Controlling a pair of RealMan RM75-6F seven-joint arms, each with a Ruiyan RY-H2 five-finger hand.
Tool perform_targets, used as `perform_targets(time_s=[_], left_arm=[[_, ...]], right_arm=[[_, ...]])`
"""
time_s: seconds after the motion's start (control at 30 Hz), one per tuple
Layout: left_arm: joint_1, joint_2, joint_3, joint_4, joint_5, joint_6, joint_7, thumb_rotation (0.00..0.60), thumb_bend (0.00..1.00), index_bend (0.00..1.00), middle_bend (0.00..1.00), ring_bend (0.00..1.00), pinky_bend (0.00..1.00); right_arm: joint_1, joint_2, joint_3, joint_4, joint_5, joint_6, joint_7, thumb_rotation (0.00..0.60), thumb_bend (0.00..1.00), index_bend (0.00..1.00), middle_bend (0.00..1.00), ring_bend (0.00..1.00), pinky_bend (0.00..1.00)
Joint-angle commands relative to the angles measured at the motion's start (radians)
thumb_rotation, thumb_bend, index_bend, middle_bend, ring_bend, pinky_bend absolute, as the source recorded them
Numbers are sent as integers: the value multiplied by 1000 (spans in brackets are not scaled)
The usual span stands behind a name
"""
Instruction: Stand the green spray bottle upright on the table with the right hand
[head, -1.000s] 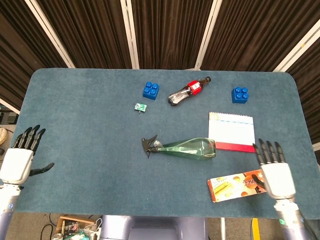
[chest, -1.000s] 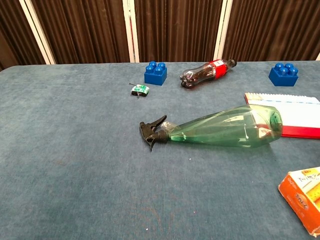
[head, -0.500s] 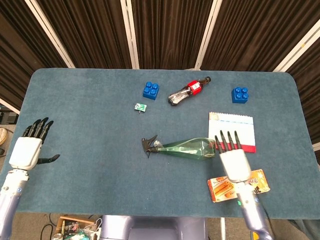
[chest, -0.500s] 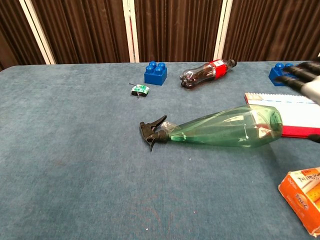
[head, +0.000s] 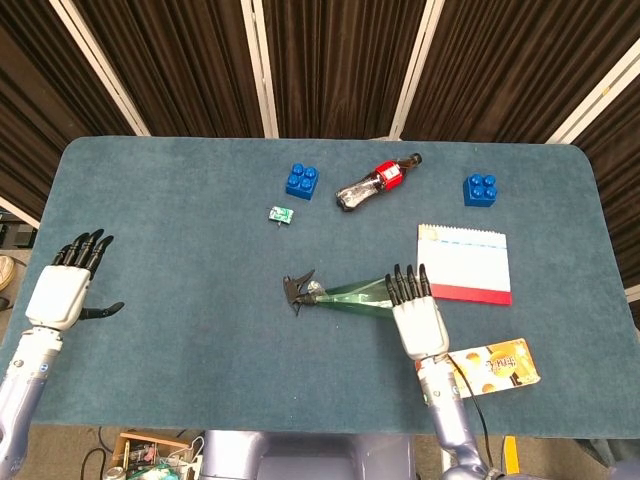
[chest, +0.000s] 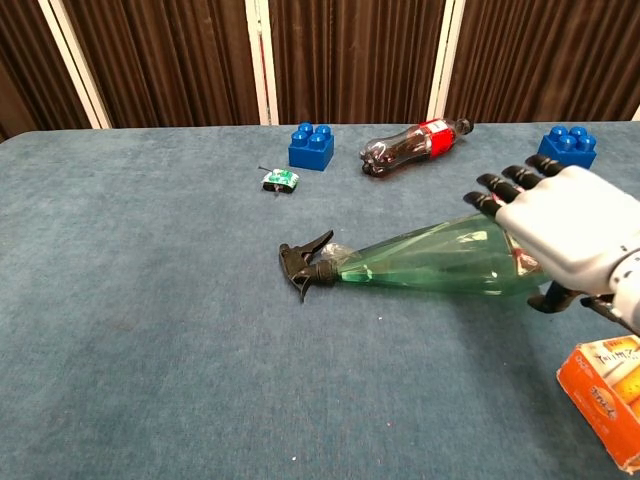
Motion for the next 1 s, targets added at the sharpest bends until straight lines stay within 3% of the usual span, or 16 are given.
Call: perform_targets(time_s=[0.03, 1.0], left_arm=[[5, 1, -1, 3, 5, 20, -11, 600, 20, 1, 1, 7, 157], [-9, 9, -13, 40, -66, -34, -50, 600, 20, 1, 0, 7, 157]], right_arm=[[28, -36, 5, 49, 38, -16, -30, 600, 224, 0, 0, 0, 0], [213, -255, 9, 312, 139, -40, -192, 600, 225, 0, 0, 0, 0]])
